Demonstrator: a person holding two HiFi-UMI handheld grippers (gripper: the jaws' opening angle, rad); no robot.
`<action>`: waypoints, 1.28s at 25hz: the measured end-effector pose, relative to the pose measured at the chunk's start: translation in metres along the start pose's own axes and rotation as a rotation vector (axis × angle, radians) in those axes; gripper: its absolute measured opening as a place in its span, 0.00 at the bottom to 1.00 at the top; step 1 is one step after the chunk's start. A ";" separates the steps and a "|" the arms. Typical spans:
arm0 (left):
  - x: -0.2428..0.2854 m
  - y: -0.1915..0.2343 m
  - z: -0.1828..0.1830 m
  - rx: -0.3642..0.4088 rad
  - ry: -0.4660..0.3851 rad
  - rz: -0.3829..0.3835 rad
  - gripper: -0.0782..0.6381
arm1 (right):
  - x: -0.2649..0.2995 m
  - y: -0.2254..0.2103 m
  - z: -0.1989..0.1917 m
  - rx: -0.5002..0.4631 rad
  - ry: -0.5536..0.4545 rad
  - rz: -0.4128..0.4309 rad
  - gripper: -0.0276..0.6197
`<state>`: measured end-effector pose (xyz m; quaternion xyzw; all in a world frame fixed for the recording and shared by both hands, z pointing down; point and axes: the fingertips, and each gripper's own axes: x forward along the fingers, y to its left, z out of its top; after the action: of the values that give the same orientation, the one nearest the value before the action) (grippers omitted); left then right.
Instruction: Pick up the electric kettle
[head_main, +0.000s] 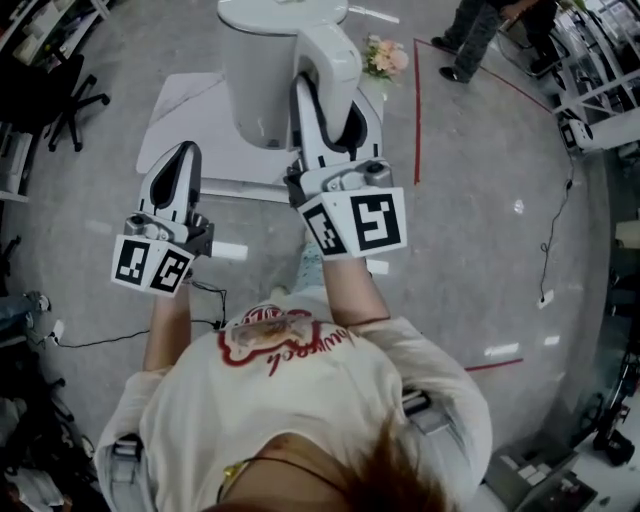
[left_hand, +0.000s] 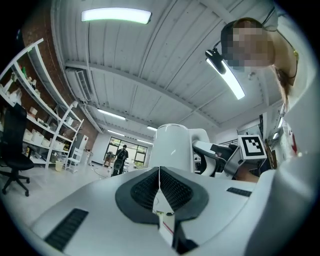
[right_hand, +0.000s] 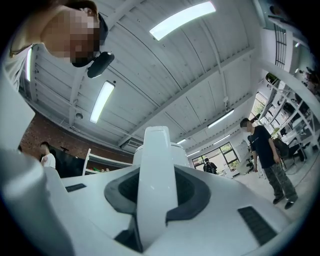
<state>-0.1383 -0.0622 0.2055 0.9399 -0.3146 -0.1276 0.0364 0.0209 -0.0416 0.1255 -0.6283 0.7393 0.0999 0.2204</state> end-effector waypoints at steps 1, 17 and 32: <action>-0.009 -0.005 0.001 -0.004 0.002 -0.010 0.13 | -0.010 0.006 0.003 -0.005 0.003 -0.005 0.20; -0.077 -0.112 -0.001 -0.004 -0.037 -0.052 0.13 | -0.166 0.015 0.078 -0.020 -0.035 -0.068 0.20; -0.118 -0.189 0.000 0.005 -0.041 -0.040 0.13 | -0.239 0.014 0.119 -0.058 -0.010 -0.067 0.20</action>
<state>-0.1192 0.1599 0.2030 0.9434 -0.2965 -0.1467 0.0252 0.0577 0.2231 0.1263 -0.6582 0.7137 0.1171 0.2092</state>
